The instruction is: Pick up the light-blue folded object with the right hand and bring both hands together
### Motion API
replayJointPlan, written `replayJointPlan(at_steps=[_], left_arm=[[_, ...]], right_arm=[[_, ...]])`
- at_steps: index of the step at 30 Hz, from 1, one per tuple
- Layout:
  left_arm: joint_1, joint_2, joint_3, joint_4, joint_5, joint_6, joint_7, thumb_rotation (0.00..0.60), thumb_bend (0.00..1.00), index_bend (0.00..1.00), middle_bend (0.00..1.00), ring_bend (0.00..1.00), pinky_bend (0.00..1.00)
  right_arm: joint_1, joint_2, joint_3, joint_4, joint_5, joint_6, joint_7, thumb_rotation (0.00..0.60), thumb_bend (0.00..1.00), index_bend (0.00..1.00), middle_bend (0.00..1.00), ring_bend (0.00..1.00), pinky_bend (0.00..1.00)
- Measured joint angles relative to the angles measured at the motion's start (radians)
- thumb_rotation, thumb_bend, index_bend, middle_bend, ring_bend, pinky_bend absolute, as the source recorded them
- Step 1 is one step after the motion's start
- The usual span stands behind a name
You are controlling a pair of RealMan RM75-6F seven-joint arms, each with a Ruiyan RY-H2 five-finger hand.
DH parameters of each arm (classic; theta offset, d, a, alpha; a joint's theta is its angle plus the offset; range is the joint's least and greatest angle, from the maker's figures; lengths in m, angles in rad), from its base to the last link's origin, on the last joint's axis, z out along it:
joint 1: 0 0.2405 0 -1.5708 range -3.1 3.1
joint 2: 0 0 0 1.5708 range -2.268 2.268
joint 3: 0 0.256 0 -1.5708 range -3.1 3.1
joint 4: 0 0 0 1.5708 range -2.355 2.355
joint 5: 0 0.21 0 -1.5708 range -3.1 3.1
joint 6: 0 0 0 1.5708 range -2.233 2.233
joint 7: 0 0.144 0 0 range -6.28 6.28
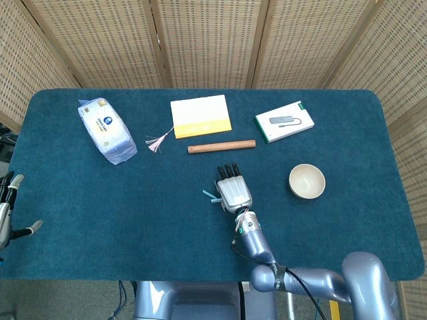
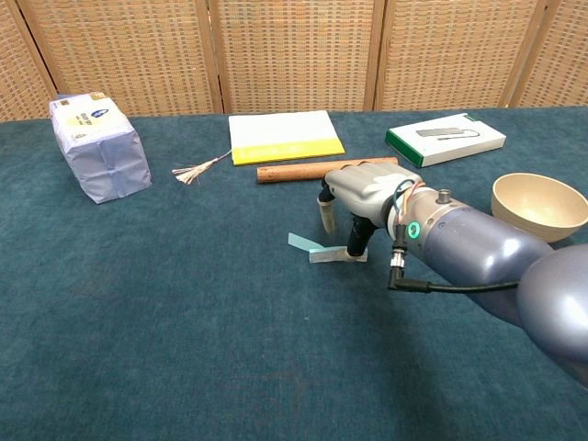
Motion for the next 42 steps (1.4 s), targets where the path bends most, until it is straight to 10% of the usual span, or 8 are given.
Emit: replayJointPlan(at_steps=[42], left_arm=[[-0.007,-0.001,0.002,0.002,-0.004,-0.011,-0.001,0.600,0.00,0.00,0.00,0.00,0.00]], right_arm=[[-0.043,0.018,-0.051,0.042,-0.100,-0.047,0.123,0.600,0.54,0.59,0.12,0.00,0.00]])
